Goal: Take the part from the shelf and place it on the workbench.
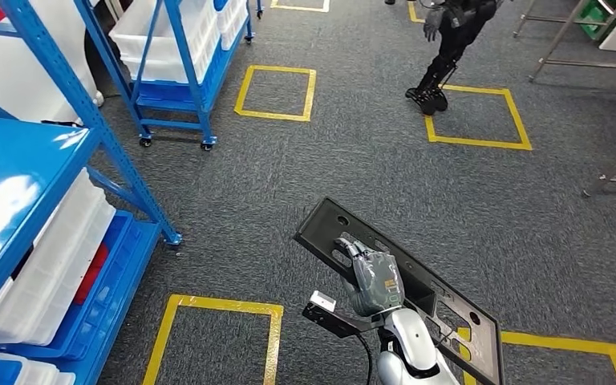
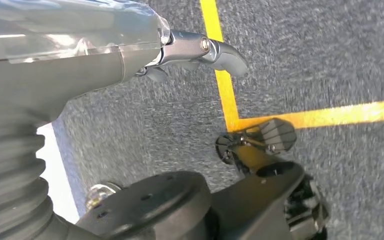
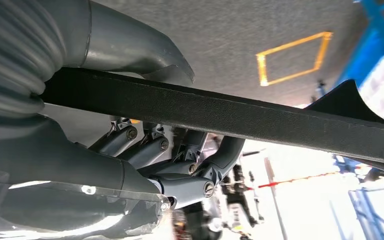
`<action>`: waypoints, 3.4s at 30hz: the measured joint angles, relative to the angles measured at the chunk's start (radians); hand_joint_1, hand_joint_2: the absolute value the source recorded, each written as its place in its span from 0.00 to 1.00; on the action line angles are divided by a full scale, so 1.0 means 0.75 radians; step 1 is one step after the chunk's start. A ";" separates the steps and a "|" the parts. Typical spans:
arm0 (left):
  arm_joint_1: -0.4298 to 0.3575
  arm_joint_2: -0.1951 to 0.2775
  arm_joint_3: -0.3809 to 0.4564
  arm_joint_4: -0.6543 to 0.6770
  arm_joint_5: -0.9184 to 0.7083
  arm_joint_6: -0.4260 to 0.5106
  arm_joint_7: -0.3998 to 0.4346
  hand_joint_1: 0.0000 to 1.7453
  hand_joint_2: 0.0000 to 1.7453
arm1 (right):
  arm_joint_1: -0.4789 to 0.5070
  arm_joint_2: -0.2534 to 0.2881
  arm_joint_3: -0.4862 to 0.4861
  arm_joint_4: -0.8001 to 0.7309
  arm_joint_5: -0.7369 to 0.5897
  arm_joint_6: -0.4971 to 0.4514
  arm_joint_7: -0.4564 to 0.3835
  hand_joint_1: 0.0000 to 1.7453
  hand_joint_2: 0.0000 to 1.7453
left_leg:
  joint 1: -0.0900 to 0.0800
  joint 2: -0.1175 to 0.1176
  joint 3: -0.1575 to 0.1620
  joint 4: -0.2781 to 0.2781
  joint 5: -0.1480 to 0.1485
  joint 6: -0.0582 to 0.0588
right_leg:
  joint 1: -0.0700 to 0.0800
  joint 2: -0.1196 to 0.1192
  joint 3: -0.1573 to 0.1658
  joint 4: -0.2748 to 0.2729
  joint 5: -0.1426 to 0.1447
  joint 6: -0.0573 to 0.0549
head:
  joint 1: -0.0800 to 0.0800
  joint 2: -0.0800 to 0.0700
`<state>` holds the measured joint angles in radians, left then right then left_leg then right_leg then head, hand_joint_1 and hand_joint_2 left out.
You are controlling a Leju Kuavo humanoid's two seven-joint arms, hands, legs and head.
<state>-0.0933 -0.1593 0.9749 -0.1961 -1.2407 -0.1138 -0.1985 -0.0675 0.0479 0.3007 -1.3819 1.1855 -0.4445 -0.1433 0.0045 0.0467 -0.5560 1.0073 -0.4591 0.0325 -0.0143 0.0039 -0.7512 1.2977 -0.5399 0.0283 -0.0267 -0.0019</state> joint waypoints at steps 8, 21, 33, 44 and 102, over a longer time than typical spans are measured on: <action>-0.003 -0.001 -0.001 0.000 -0.014 0.001 -0.016 0.00 1.00 | 0.001 0.010 -0.003 0.000 0.001 0.003 -0.003 1.00 1.00 | -0.011 0.093 0.020 0.003 -0.023 -0.042 | 0.022 -0.052 0.195 -0.373 0.135 -0.050 | 0.000 0.000; -0.004 -0.009 -0.002 0.000 -0.024 0.012 -0.014 0.00 1.00 | 0.010 0.022 -0.005 0.013 -0.005 -0.005 -0.015 1.00 1.00 | 0.011 -0.162 -0.001 0.026 -0.017 -0.054 | 0.009 0.157 0.188 -0.359 0.144 -0.050 | 0.000 0.000; -0.048 0.002 0.000 0.000 0.028 0.008 -0.033 0.00 1.00 | 0.048 0.015 -0.032 0.013 -0.050 -0.032 -0.045 1.00 1.00 | 0.007 0.040 0.005 -0.009 0.002 -0.016 | 0.000 -0.038 0.097 -0.169 0.077 0.006 | 0.000 0.000; -0.059 0.006 0.013 0.000 0.027 -0.039 0.019 0.00 1.00 | 0.049 0.020 -0.034 0.017 -0.070 -0.031 -0.052 1.00 1.00 | 0.008 -0.045 -0.125 0.325 -0.188 -0.084 | 0.009 0.017 0.213 -0.388 0.138 -0.077 | 0.000 0.000; -0.038 0.045 -0.124 -0.001 -0.121 0.025 -0.016 0.00 1.00 | 0.055 0.021 -0.014 -0.049 -0.064 0.020 -0.016 1.00 1.00 | 0.009 0.037 0.024 0.030 -0.067 -0.085 | 0.005 -0.036 0.197 -0.378 0.137 -0.059 | 0.000 0.000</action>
<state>-0.1221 -0.1253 0.8820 -0.1965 -1.3313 -0.0954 -0.2103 -0.0261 0.0636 0.2902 -1.4190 1.1372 -0.4292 -0.1556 0.0112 0.0744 -0.5383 1.0301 -0.5090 -0.0315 -0.0103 -0.0231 -0.6031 1.0145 -0.4375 -0.0160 -0.0268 -0.0019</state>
